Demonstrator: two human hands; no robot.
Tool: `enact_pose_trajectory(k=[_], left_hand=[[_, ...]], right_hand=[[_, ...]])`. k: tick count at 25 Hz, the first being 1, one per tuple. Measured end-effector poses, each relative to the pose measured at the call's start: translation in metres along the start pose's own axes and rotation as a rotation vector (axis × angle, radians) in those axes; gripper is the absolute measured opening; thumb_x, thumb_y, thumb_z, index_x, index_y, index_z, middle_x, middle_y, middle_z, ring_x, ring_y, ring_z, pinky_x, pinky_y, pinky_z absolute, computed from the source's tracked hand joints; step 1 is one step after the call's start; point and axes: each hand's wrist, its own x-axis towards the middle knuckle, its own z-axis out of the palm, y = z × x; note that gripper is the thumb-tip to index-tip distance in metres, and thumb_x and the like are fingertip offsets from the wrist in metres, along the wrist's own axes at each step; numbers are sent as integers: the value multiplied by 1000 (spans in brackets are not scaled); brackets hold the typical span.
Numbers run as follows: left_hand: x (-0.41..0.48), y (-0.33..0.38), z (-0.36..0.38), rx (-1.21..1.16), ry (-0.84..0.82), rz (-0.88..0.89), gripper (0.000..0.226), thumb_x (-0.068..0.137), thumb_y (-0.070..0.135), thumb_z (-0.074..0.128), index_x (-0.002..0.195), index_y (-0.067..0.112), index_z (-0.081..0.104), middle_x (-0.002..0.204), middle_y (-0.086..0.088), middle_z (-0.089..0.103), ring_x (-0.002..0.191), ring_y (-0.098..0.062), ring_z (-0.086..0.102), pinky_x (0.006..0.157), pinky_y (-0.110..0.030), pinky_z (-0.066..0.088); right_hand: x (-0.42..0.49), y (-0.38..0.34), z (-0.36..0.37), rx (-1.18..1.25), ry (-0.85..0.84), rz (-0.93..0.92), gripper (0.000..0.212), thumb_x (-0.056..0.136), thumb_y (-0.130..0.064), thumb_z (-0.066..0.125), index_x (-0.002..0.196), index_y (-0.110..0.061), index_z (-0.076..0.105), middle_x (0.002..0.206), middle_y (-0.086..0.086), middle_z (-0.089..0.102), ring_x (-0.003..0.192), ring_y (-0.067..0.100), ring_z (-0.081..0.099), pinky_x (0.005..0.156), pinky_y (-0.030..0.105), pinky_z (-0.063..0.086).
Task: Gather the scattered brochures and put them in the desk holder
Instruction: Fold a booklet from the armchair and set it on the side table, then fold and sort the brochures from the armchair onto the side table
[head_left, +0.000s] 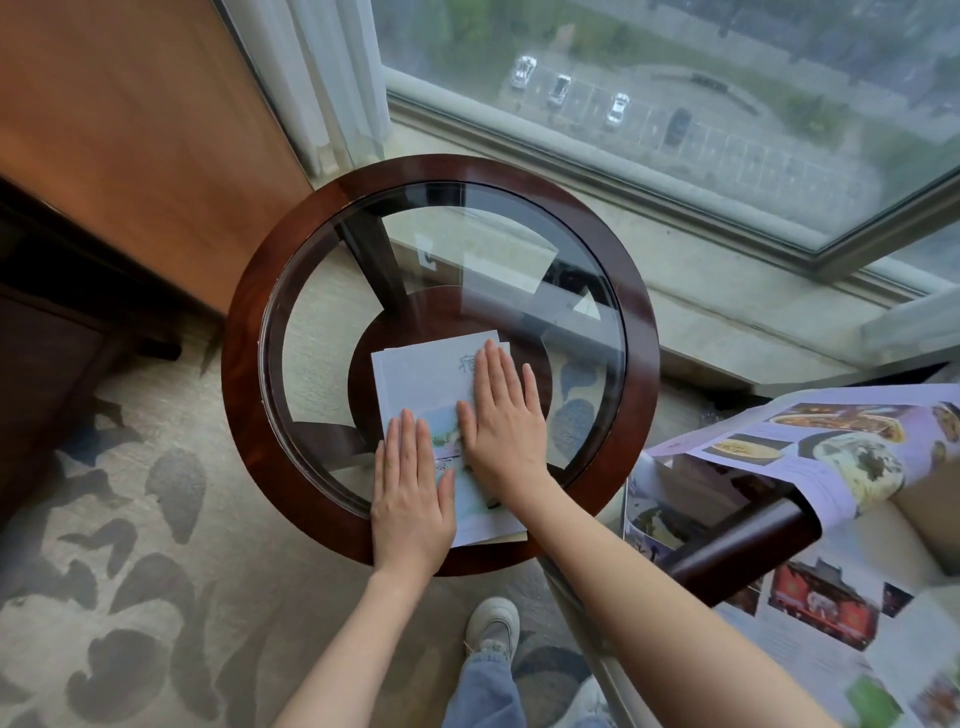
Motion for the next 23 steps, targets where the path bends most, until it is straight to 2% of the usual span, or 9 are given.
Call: enact_pose_trajectory(k=[3, 5, 8, 9, 11, 14, 18, 23], left_hand=[[1, 2, -8, 106, -64, -17, 59, 96, 35, 25, 144, 0, 17, 153, -17, 15, 142, -31, 16, 115, -51, 7], [4, 10, -22, 77, -108, -70, 56, 98, 29, 35, 145, 3, 19, 154, -14, 18, 144, -27, 14, 116, -52, 2], [15, 51, -52, -58, -78, -31, 47, 95, 17, 42, 140, 6, 36, 145, -15, 40, 139, -28, 29, 116, -46, 15], [19, 72, -62, -105, -55, 19, 43, 95, 15, 42, 137, 7, 41, 140, -14, 46, 134, -28, 36, 114, -43, 21], [25, 120, -82, -224, -18, 113, 37, 94, 14, 43, 131, 9, 48, 129, -11, 55, 123, -27, 47, 107, -39, 30], [11, 199, -101, -350, -48, 278, 31, 92, 11, 46, 121, 8, 57, 117, -12, 63, 109, -29, 56, 95, -40, 40], [-49, 290, -99, -425, -162, 479, 26, 91, 9, 48, 113, 7, 61, 107, -14, 65, 100, -31, 59, 86, -40, 44], [-123, 359, -50, -299, -421, 615, 27, 95, 14, 41, 115, 8, 57, 105, -12, 63, 100, -30, 57, 82, -42, 46]], right_hand=[[-9, 16, -24, 72, -3, 45, 62, 100, -36, 22, 148, -4, 2, 159, 12, 1, 147, 21, -2, 118, 33, -9], [-27, 38, -47, 139, 48, 13, 58, 100, -32, 27, 148, -4, 11, 158, 12, 9, 147, 21, 6, 119, 32, -4], [-63, 78, -94, 247, 175, 53, 44, 98, -23, 37, 138, -4, 41, 145, 14, 42, 136, 25, 36, 115, 33, 18], [-74, 91, -109, 277, 230, 77, 38, 97, -20, 40, 130, -3, 51, 134, 14, 54, 126, 27, 48, 109, 34, 28], [-97, 117, -136, 319, 292, 133, 31, 95, -16, 44, 119, -4, 60, 118, 13, 64, 110, 29, 58, 97, 36, 38], [-143, 160, -167, 408, 337, 270, 29, 96, -16, 43, 116, -8, 61, 113, 11, 66, 105, 29, 58, 93, 43, 42], [-241, 224, -180, 549, 477, 534, 27, 96, -16, 40, 110, -10, 63, 107, 11, 67, 100, 29, 59, 87, 41, 46], [-389, 309, -149, 587, 464, 953, 30, 99, -20, 36, 114, -11, 60, 114, 8, 64, 103, 25, 57, 84, 36, 46]])
